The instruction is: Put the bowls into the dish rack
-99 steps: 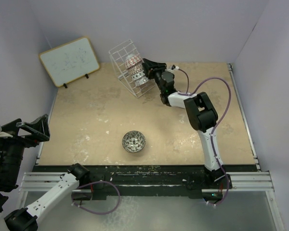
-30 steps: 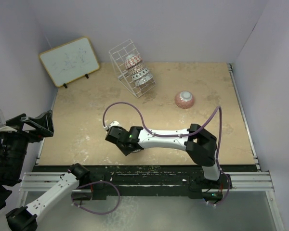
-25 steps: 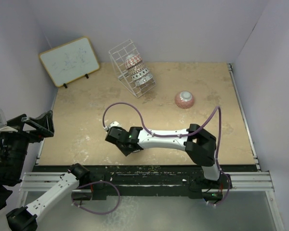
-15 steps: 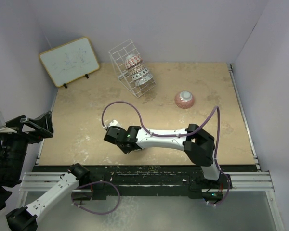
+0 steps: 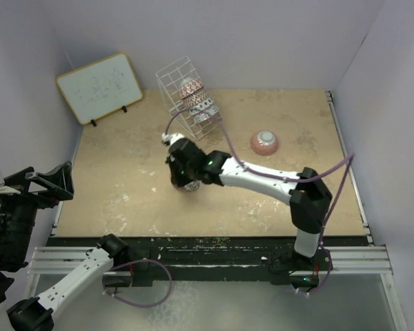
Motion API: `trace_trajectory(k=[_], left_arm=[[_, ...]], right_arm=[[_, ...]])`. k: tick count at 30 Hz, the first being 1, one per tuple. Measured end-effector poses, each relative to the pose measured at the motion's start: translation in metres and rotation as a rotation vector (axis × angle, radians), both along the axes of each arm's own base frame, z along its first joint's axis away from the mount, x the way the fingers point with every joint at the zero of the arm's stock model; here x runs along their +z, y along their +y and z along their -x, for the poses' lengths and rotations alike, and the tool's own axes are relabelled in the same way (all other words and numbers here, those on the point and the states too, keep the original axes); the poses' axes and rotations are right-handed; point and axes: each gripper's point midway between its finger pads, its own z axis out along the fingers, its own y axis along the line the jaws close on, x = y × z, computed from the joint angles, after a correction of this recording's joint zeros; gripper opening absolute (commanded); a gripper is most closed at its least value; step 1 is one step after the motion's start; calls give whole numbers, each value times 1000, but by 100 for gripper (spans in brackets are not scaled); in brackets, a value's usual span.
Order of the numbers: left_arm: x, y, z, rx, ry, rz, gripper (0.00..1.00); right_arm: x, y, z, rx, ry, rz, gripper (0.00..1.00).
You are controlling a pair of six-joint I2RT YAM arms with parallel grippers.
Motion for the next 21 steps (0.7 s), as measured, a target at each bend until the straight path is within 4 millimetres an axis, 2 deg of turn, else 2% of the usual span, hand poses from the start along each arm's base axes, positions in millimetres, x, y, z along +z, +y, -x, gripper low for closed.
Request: trace_trajectory(k=[5, 8, 14, 18, 21], left_arm=[[8, 5, 7, 2, -22, 14, 99], [12, 7, 10, 3, -34, 22, 99], [13, 9, 13, 3, -36, 23, 99], [15, 11, 15, 3, -40, 24, 99], [18, 12, 17, 4, -48, 28, 99]], right_arm=[[90, -7, -71, -111, -52, -376, 0], [131, -1, -88, -103, -68, -554, 0], [189, 3, -117, -63, -21, -870, 0], [224, -7, -159, -67, 2, -1114, 0], [231, -21, -192, -106, -5, -1203, 0]])
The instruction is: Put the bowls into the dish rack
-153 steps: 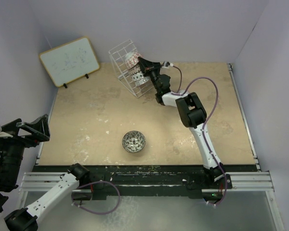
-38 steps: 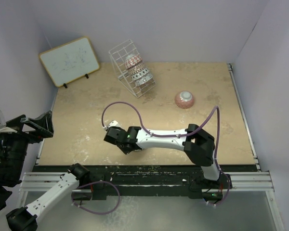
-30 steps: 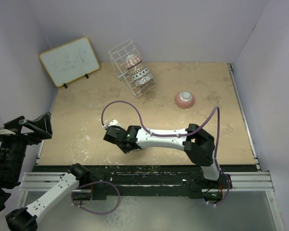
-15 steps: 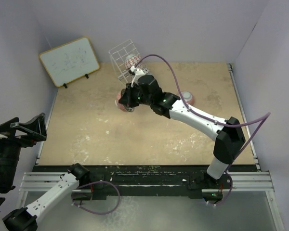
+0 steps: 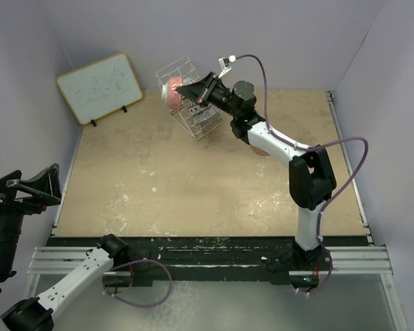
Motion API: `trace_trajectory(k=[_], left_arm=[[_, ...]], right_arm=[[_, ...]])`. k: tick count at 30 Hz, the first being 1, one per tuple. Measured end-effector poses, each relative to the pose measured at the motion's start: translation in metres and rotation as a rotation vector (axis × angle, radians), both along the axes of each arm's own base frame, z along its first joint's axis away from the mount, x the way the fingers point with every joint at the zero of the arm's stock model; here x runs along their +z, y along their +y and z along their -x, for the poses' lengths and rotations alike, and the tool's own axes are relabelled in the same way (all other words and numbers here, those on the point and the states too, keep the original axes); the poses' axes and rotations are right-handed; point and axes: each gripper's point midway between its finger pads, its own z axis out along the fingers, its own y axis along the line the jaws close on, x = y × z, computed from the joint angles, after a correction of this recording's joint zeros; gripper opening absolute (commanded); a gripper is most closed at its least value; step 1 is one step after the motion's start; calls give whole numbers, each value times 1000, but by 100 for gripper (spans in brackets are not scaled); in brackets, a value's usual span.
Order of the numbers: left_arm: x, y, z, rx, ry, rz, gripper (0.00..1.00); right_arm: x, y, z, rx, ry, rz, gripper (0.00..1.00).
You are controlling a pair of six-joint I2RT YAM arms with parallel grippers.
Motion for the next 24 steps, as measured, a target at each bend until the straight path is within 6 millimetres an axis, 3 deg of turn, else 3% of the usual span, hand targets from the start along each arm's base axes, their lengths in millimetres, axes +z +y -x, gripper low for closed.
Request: trace_trajectory(k=[4, 9, 24], left_arm=[[0, 1, 0, 4, 0, -1, 99], [-1, 2, 0, 8, 6, -7, 99], [-3, 2, 0, 10, 11, -13, 99]], right_arm=[[10, -7, -45, -21, 15, -178, 0], [20, -7, -83, -28, 34, -377, 0], [20, -38, -134, -219, 114, -680, 0]])
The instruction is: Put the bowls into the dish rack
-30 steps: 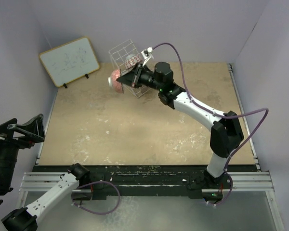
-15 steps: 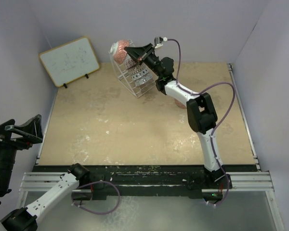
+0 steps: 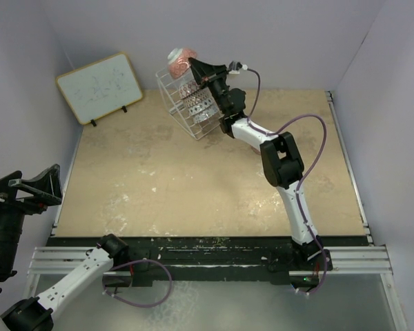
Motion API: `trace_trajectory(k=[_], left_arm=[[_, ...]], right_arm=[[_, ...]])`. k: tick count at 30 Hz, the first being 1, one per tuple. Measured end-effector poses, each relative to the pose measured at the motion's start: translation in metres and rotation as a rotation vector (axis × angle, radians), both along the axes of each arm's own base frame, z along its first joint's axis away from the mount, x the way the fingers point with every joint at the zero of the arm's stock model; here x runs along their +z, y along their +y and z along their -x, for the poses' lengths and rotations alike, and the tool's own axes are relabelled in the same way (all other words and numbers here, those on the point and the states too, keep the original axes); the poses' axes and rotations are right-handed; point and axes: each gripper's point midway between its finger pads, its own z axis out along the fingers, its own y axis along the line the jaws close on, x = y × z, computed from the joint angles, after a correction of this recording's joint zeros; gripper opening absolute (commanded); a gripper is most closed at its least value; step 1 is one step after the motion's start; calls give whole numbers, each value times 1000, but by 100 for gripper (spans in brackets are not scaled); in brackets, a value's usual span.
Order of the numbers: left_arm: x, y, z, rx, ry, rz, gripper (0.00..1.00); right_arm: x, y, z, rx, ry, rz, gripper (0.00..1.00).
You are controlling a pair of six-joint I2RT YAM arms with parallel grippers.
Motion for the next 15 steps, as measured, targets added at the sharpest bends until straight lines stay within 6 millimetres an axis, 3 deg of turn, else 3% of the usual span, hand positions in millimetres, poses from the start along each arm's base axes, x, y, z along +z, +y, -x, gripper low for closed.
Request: trace_trajectory(k=[7, 15], left_arm=[[-4, 0, -1, -1, 10, -7, 99], [-5, 1, 0, -3, 9, -13, 99]], right_arm=[[-14, -10, -14, -61, 64, -47, 0], [-46, -14, -26, -87, 145, -72, 0]])
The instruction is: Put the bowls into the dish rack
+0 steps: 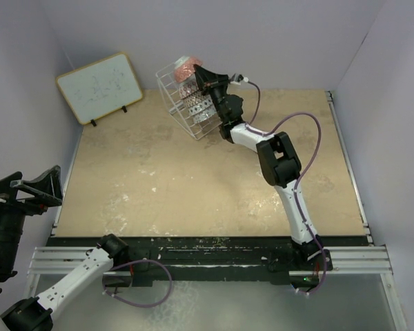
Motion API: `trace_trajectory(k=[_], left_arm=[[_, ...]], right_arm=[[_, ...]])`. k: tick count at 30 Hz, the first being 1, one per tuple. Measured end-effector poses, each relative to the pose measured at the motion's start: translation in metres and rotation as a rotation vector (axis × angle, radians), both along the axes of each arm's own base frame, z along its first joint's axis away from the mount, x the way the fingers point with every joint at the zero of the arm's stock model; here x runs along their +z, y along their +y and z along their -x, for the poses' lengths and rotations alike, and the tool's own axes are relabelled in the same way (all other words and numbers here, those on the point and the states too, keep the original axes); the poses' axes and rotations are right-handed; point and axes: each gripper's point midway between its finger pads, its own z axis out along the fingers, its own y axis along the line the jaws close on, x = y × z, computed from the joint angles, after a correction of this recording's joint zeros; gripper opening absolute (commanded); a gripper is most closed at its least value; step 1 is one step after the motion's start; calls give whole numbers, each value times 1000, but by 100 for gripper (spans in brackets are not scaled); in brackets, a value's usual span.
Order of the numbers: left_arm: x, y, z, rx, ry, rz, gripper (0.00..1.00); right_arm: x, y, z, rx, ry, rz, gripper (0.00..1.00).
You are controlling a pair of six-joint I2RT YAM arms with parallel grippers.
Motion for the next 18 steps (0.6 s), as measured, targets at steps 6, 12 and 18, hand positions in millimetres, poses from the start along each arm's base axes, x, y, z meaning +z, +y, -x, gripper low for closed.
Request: trace_trajectory(k=[6, 12, 18], left_arm=[[-1, 3, 1, 10, 1, -5, 99], [-2, 3, 1, 10, 4, -7, 99], [-5, 4, 1, 12, 15, -13, 99]], right_arm=[[-32, 6, -10, 1, 44, 7, 0], [-55, 10, -16, 15, 65, -5, 0], [-52, 12, -18, 20, 61, -17, 0]])
